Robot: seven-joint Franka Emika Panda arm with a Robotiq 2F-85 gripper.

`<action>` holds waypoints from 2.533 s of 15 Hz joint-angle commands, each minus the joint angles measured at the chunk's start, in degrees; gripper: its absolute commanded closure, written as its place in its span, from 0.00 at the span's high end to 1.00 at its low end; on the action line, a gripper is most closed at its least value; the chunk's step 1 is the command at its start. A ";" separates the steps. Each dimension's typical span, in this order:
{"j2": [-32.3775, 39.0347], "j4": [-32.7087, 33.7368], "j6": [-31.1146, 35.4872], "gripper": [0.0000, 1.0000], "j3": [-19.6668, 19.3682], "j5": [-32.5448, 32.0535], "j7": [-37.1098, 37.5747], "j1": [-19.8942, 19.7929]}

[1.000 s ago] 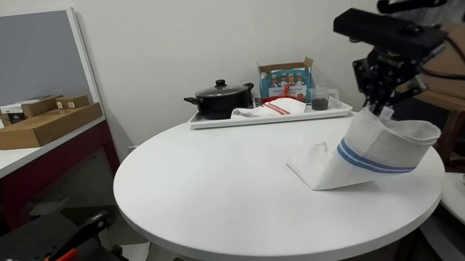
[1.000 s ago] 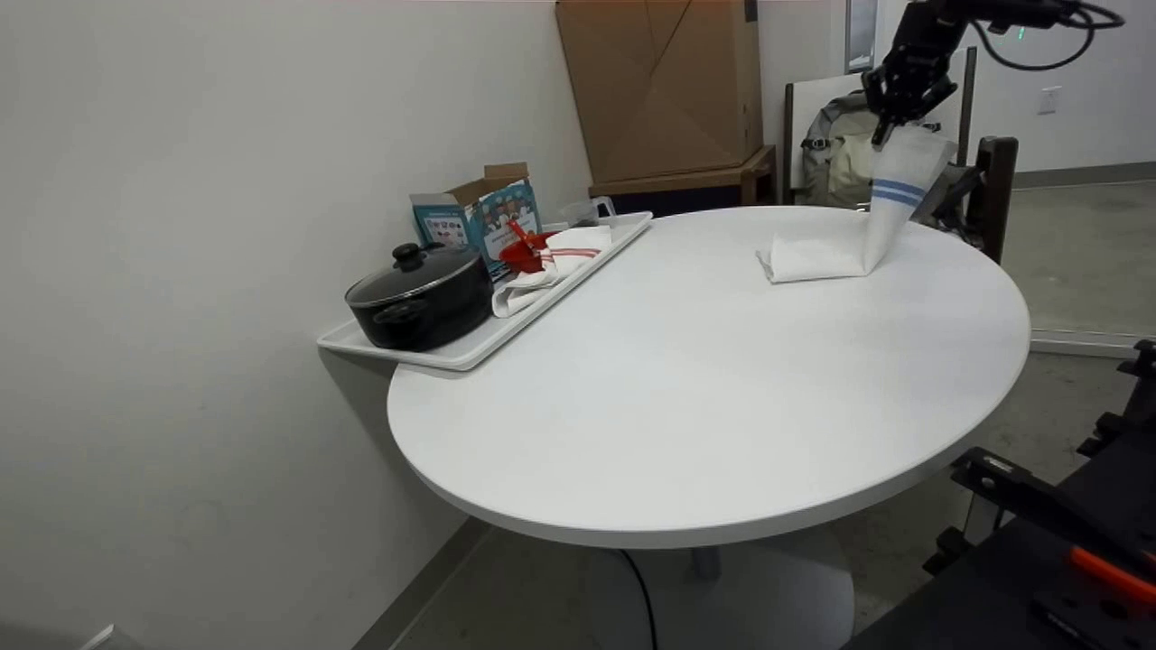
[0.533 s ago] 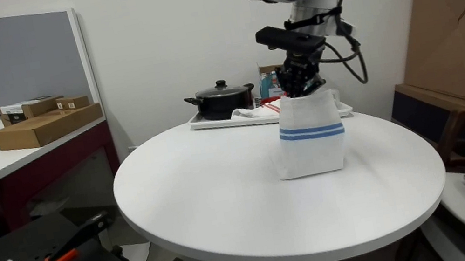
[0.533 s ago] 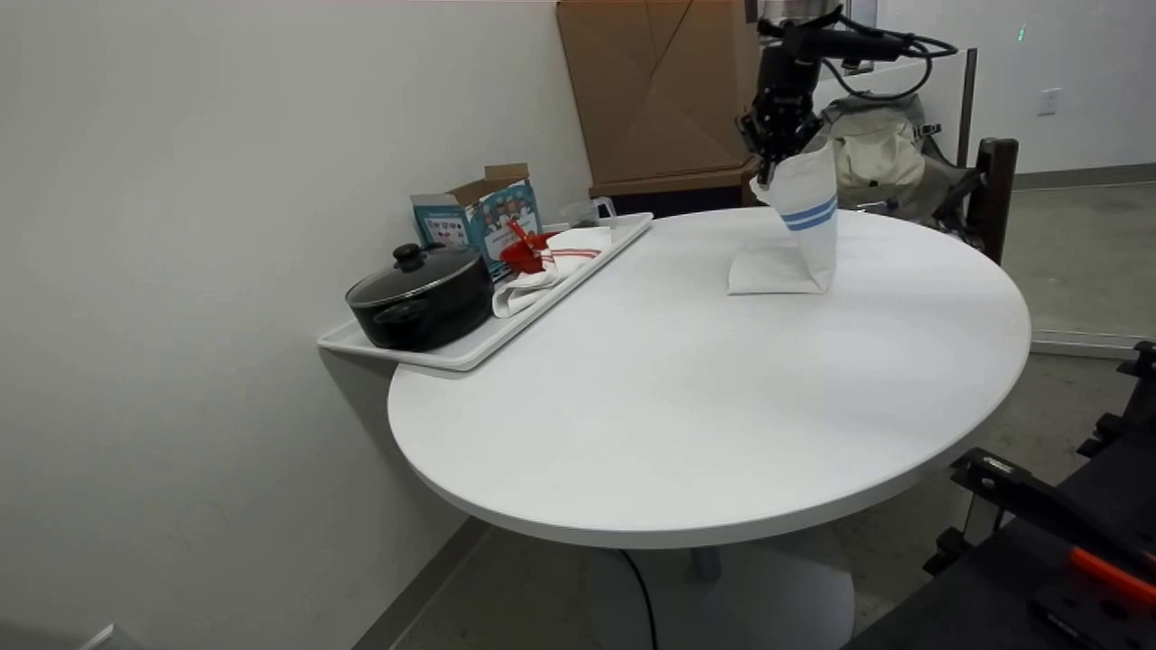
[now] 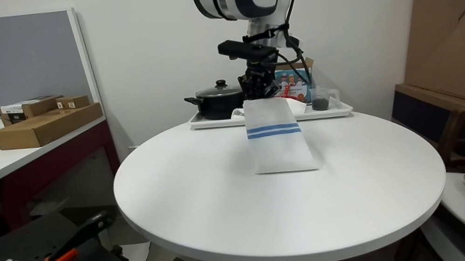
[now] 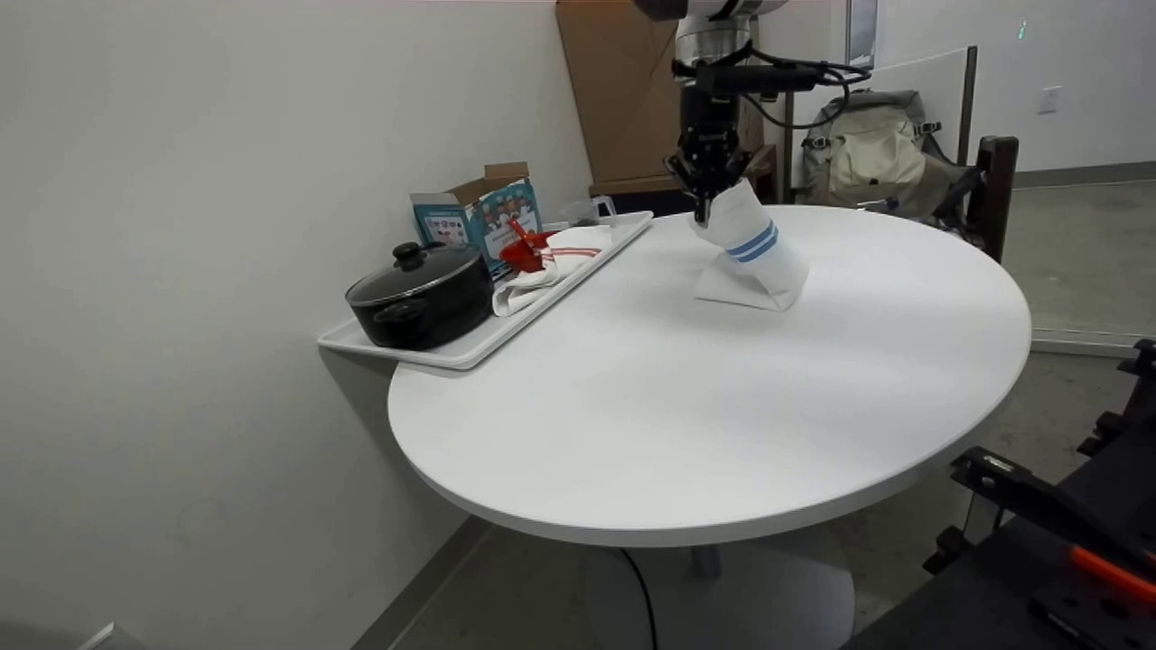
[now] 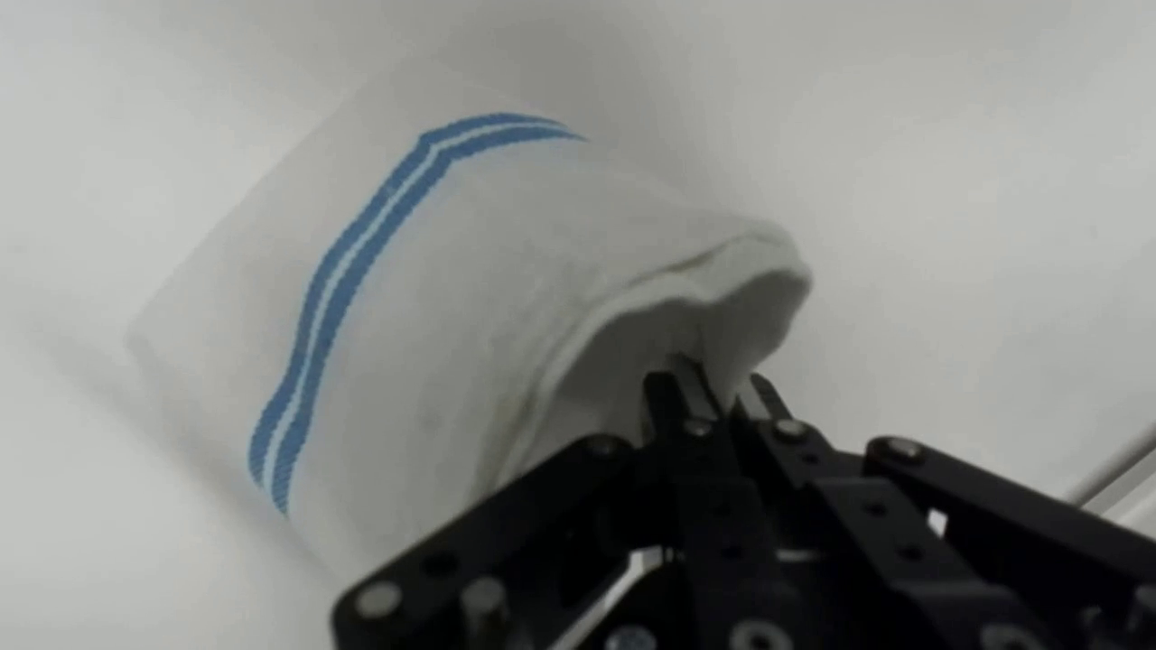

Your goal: Fold the cloth on the table

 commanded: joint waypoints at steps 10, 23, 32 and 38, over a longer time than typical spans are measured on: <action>3.48 3.70 1.35 0.04 -3.23 0.25 6.50 -3.27; 4.78 6.07 -1.75 0.44 -3.93 -1.74 6.50 -3.33; 4.30 9.53 3.33 1.00 -0.64 -1.50 1.72 -1.35; 0.62 5.31 10.81 1.00 4.68 -0.49 0.78 4.05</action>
